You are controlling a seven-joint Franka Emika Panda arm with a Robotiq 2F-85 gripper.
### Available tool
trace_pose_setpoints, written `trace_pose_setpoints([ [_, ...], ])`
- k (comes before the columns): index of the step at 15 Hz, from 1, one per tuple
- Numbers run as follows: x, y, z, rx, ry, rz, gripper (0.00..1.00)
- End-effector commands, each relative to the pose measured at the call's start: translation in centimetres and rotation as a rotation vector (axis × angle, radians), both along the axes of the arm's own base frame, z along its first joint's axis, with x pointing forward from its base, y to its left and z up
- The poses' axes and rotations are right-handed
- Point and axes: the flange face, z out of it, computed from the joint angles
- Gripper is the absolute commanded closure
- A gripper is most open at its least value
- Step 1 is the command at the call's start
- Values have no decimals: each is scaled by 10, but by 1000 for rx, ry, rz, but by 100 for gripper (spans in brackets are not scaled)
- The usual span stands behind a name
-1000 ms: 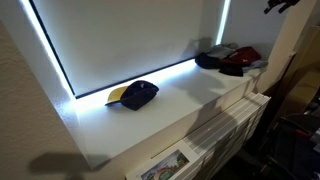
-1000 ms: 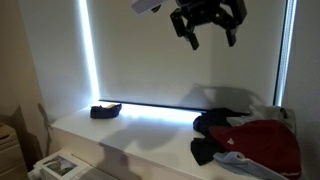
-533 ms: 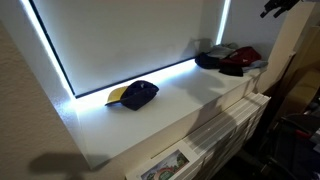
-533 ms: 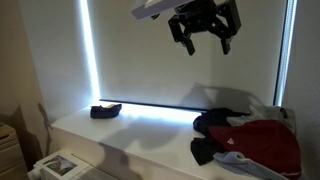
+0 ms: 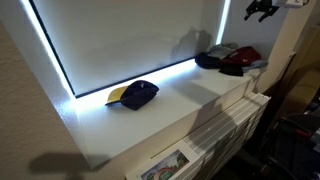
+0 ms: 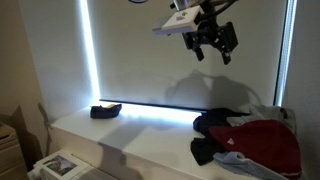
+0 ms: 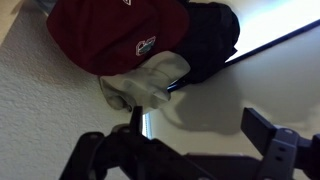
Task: Move the red cap to the left of the windowsill
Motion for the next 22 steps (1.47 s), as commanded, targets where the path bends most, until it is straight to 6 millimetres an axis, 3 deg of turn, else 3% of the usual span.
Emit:
trace_pose_setpoints([
  [1, 39, -32, -26, 43, 53, -151, 0],
  [4, 44, -57, -73, 164, 136, -258, 0],
  [6, 38, -72, -109, 261, 206, -309, 0],
  [7, 31, -75, -117, 303, 234, -343, 0],
  [8, 35, -60, -99, 222, 204, -295, 0],
  [10, 31, -72, -123, 265, 237, -339, 0],
  [12, 30, -72, -119, 245, 249, -338, 0],
  [14, 36, -74, -121, 187, 213, -443, 0],
  [18, 37, -85, -144, 140, 163, -678, 0],
  [19, 42, -82, -131, 155, 173, -609, 0],
  [22, 41, -84, -145, 151, 172, -669, 0],
])
